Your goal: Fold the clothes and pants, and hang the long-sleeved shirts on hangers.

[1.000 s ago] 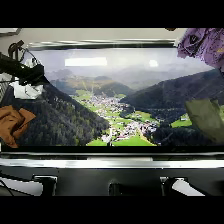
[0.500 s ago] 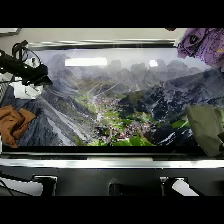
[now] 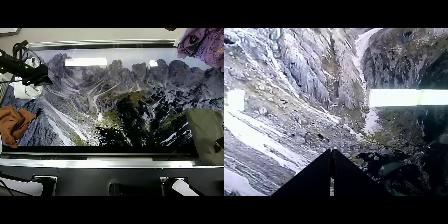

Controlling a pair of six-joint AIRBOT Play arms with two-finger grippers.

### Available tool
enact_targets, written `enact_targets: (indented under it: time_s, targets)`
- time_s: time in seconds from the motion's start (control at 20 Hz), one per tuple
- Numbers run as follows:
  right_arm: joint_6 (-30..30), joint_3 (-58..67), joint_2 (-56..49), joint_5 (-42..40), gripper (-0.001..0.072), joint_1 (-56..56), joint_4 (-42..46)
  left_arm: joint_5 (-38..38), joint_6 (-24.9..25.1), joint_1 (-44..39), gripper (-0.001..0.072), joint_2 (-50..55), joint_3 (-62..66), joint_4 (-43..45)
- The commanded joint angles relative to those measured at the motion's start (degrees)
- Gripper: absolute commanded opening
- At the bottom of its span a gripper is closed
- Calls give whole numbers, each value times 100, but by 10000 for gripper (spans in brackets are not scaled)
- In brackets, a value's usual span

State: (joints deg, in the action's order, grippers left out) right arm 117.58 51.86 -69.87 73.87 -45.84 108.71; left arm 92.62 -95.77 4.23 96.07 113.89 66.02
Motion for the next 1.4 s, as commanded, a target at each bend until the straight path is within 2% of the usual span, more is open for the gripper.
enact_targets:
  time_s: [0.0, 0.05, 0.1, 0.2, 0.3, 0.35, 0.4, 0.6, 0.8, 1.35]
  targets:
    - [-498, 326, 11, -293, 568, 9, -452, -37, 15, -2, 21, -4, 0, 2]
    - [-898, 560, 11, -527, 480, 17, -1062, -68, 15, -2, 21, -4, 0, 2]
    - [-1456, 815, 11, -833, 363, 111, -1818, -96, 15, -2, 21, -7, 0, 4]
    - [-2297, 1226, 9, -1241, 220, 675, -2765, -227, 26, -2, 21, -26, 0, 4]
    - [-2710, 1497, 9, -1397, 60, 1690, -2922, -518, 181, -13, 20, -118, -2, 7]
    - [-2800, 1556, 9, -1456, 27, 2280, -2924, -710, 470, -55, 20, -199, -7, 26]
    - [-2798, 1576, 9, -1519, 27, 2855, -2924, -822, 717, -140, 19, -282, -9, 160]
    - [-2601, 1574, 9, -1799, 27, 4743, -2914, -1331, 732, -531, 18, -859, -732, 1165]
    - [-2579, 1574, 9, -1853, 27, 5855, -2907, -1919, 732, -772, 18, -1342, -1307, 1228]
    - [-2586, 1574, 9, -1836, 28, 6050, -2900, -2068, 732, -826, 23, -1344, -1309, 1331]
